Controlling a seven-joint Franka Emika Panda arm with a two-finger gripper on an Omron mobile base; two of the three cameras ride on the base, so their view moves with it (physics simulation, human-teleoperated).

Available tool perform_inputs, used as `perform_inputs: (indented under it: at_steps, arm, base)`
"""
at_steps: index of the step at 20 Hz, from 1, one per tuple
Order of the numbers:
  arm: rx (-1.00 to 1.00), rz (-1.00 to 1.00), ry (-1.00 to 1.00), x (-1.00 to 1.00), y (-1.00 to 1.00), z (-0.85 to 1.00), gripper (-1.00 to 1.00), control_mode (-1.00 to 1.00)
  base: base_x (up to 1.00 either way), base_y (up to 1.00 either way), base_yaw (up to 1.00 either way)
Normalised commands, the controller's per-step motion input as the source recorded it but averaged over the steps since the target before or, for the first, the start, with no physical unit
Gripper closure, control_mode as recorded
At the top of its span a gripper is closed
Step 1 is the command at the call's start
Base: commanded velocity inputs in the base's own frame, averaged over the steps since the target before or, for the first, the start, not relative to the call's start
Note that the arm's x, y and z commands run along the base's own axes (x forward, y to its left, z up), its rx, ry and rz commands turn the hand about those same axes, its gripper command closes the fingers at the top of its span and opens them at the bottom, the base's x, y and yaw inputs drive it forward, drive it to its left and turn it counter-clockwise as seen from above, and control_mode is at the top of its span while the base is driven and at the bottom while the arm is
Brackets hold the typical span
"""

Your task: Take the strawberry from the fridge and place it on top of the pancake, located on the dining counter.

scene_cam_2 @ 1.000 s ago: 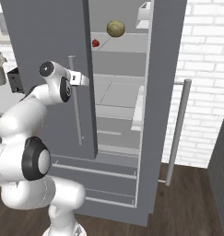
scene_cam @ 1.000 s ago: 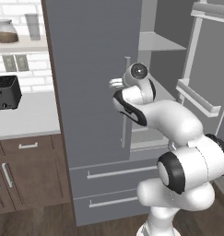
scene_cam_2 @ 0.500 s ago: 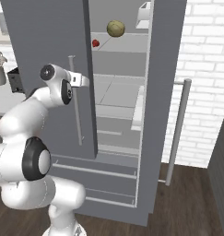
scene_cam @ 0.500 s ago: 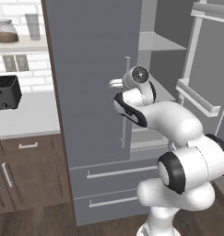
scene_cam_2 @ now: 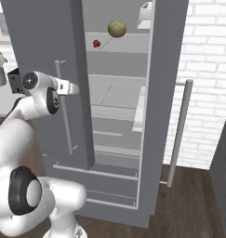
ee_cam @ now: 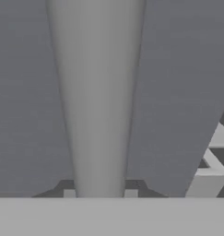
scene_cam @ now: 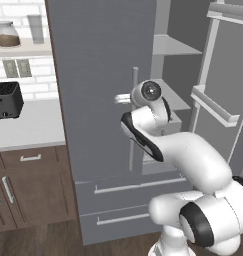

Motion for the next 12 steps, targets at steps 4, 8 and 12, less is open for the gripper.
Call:
perform_inputs:
  at_steps: [4,8,12]
  arm:
    - [0.0,-0.01,0.0,-0.88,0.65,0.0,1.0,-1.0]
    - [0.0,-0.02,0.0,-0.65,0.75,0.0,1.0,-1.0]
    - [0.0,-0.02,0.04,-0.38,0.69,0.0,1.0,-1.0]
  base:
    - [0.0,0.0,0.0]
    - [0.0,0.0,0.0]
    - [0.0,0.0,0.0]
